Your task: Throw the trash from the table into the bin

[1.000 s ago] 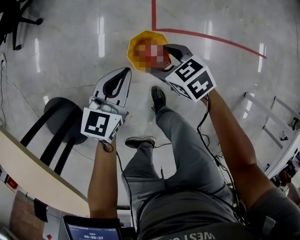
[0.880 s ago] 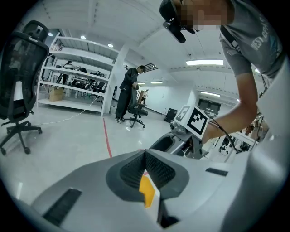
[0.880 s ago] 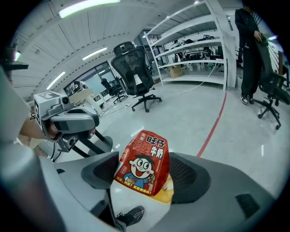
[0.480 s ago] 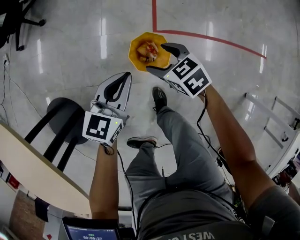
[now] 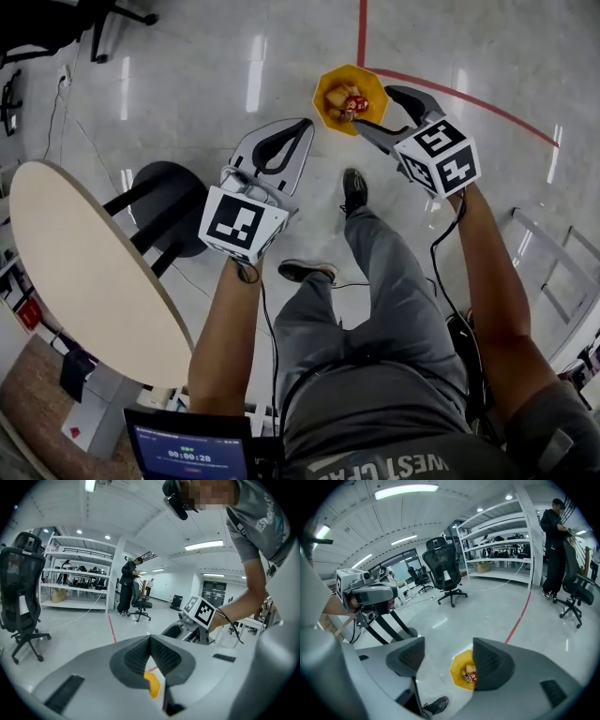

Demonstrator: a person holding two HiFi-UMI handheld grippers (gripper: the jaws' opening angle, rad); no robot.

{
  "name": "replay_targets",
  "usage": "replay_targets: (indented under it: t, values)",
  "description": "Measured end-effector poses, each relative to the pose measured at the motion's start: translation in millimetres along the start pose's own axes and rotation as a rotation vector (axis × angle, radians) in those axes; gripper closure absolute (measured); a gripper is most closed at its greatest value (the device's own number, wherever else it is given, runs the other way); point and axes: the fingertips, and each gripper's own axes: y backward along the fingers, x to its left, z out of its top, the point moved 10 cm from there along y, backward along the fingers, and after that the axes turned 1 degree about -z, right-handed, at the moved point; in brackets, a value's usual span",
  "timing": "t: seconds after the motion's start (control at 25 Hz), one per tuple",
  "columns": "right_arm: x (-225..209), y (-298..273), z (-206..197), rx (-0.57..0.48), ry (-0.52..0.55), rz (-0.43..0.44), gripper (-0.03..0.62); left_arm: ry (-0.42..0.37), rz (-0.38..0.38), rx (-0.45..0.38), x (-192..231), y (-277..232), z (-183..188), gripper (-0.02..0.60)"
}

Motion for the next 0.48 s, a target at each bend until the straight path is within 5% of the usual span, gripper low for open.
replay_targets:
  t: [0.16,0.2,0.48]
  values:
    - [25,28,25,-0.044,-0.043,-0.015,0.550,-0.044,0.012,-0.022,-9,36,25,0.538]
    - [32,36,33,-0.061,-0.062,-0.011,0.583,-0.053,0.018,-0.029,-12,47,33,0.538]
    - [93,89,95,-0.165,-0.036,-0.025,0.583,-0.139,0.055,-0.124,-29,119,89,0.538]
